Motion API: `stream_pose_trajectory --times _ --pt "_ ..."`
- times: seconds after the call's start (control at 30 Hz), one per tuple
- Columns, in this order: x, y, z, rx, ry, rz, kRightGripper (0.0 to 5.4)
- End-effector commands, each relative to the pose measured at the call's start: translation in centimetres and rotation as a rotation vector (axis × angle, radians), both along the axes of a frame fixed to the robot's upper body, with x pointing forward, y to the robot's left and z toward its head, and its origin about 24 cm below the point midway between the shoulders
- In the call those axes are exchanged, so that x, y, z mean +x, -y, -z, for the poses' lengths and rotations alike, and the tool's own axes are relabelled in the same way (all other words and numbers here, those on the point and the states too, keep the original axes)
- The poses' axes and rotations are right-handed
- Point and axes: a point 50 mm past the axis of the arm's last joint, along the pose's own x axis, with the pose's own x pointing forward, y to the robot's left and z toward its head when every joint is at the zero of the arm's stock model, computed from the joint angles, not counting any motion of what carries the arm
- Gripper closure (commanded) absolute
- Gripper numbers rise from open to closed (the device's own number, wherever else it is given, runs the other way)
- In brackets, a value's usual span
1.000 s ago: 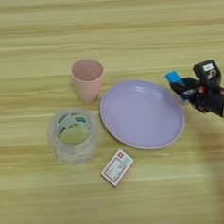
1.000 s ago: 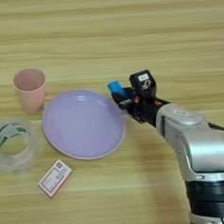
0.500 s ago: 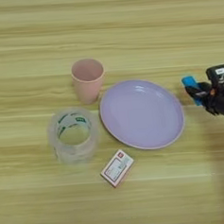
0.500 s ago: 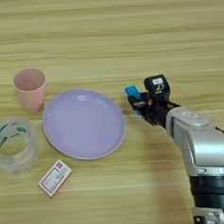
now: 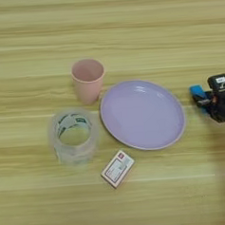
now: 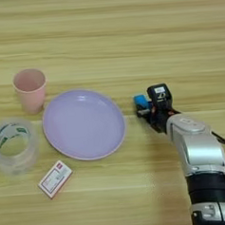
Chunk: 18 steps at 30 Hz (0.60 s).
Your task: Move the objects on the table
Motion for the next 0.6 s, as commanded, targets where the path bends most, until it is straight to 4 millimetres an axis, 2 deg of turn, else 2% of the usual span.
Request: stream_pose_trajectory --times 0.03,0.17,0.27,0.6 --pt "1.6 0.1 -3.0 -0.059 0.128 -0.017 3.48" --pt "1.6 -0.1 -3.0 -0.063 0.132 -0.02 3.09" --pt "1.7 -0.3 -3.4 -0.056 0.156 -0.026 2.59" --pt "2.1 -1.5 -6.5 -0.003 0.372 -0.024 1.46"
